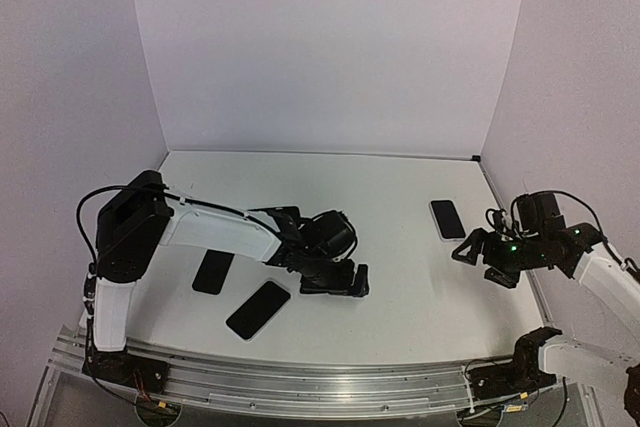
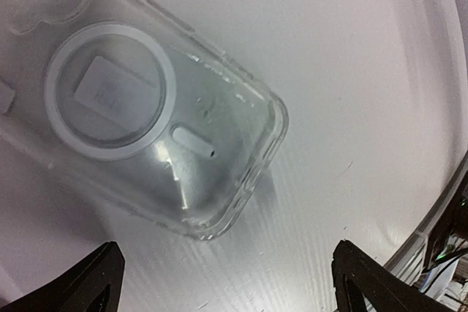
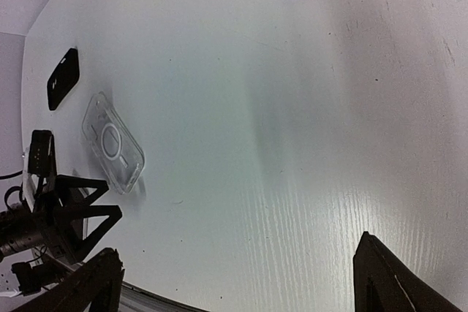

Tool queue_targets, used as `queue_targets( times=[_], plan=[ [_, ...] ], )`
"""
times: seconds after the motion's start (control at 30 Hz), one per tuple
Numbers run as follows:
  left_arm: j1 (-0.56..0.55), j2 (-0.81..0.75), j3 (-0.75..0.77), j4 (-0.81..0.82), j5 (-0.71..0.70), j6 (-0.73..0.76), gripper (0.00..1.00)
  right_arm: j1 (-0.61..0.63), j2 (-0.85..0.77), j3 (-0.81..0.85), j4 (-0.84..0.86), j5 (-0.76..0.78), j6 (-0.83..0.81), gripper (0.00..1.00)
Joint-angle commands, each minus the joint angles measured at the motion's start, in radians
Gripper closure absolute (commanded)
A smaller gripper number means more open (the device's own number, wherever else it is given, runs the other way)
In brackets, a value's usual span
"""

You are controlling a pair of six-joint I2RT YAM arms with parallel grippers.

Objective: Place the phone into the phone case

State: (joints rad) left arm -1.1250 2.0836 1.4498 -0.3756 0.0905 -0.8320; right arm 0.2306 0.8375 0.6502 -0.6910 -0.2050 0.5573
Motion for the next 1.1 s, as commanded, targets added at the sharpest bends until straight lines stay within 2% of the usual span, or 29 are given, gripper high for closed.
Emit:
queue_targets(
  times=[0.0,0.17,0.4,0.53,0.67,1.07],
  plan=[
    [-0.016,-0.215,-0.069,-0.119,-0.100,0.136,0.00,0.001,-0.009,0.010,-0.013,0.002,-0.035,0.03],
    [-0.013,-0.415,-0.218,-0.282,-0.229,0.214,0.00,0.001,-0.013,0.014,-0.015,-0.017,-0.074,0.02],
    [0.036,-0.545,-0.387,-0.394,-0.238,0.198,0.00,0.001,-0.002,0.011,-0.018,-0.044,-0.114,0.02],
    [0.107,-0.539,-0.474,-0.324,-0.153,0.218,0.00,0.001,0.004,0.013,-0.018,-0.050,-0.123,0.02],
    [0.145,-0.503,-0.508,-0.285,-0.143,0.225,0.00,0.001,0.004,0.015,-0.018,-0.052,-0.126,0.02],
    [0.152,-0.404,-0.509,-0.169,-0.041,0.303,0.00,0.001,0.015,0.014,-0.018,-0.041,-0.134,0.02]
  ],
)
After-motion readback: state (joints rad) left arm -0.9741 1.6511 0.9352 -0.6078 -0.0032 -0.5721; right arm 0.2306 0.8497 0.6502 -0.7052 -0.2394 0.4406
